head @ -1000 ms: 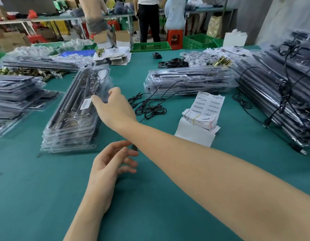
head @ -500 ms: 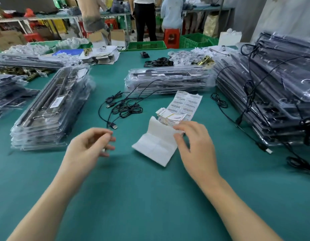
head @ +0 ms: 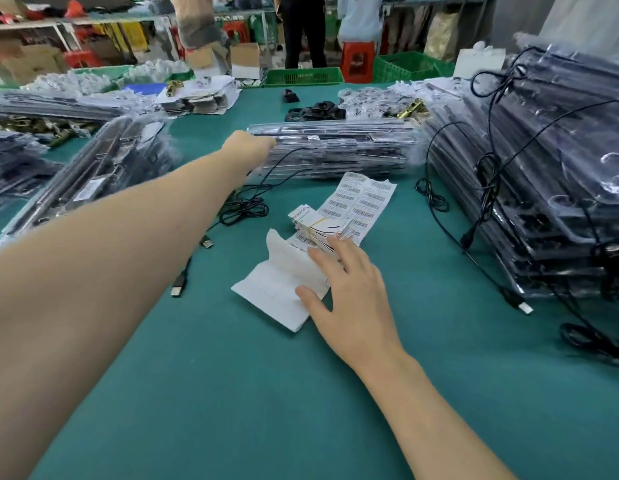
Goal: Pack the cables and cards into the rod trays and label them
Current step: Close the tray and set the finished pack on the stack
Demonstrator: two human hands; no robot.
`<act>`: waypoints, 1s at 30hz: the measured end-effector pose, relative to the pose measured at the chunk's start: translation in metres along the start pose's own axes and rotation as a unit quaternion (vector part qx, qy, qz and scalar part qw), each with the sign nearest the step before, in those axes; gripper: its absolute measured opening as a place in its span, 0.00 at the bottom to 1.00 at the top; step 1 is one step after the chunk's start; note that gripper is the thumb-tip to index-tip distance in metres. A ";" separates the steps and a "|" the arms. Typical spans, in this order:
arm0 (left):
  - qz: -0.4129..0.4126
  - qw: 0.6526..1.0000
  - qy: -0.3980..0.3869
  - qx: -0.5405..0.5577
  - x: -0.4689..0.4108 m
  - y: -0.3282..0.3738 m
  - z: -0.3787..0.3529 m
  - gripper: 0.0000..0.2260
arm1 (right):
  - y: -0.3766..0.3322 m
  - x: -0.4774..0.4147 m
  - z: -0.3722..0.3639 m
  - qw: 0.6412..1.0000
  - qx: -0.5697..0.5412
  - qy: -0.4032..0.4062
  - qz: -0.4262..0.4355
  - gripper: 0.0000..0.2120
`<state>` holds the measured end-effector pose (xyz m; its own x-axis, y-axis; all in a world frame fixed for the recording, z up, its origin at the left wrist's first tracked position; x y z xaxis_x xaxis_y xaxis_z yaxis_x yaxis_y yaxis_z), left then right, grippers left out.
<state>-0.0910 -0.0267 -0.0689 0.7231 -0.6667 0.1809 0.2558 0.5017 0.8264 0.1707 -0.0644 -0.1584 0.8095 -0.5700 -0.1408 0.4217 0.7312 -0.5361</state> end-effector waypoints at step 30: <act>0.071 0.886 -0.098 0.447 -0.031 0.015 0.014 0.24 | -0.001 0.005 -0.002 1.000 0.004 -0.015 0.018 0.29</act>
<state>-0.1186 -0.0063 -0.0542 0.5589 -0.7590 0.3339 -0.5032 0.0097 0.8641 0.1742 -0.0687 -0.1600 0.8355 -0.5326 -0.1352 0.3955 0.7537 -0.5249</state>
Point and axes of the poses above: each hand's wrist, its own x-axis away from the middle knuckle, its own z-axis out of the back of the hand, y = z × x, the point moved 6 cm from there along -x, towards the middle knuckle, and after that the axes turned 9 degrees about -y, right-handed, at the moved point
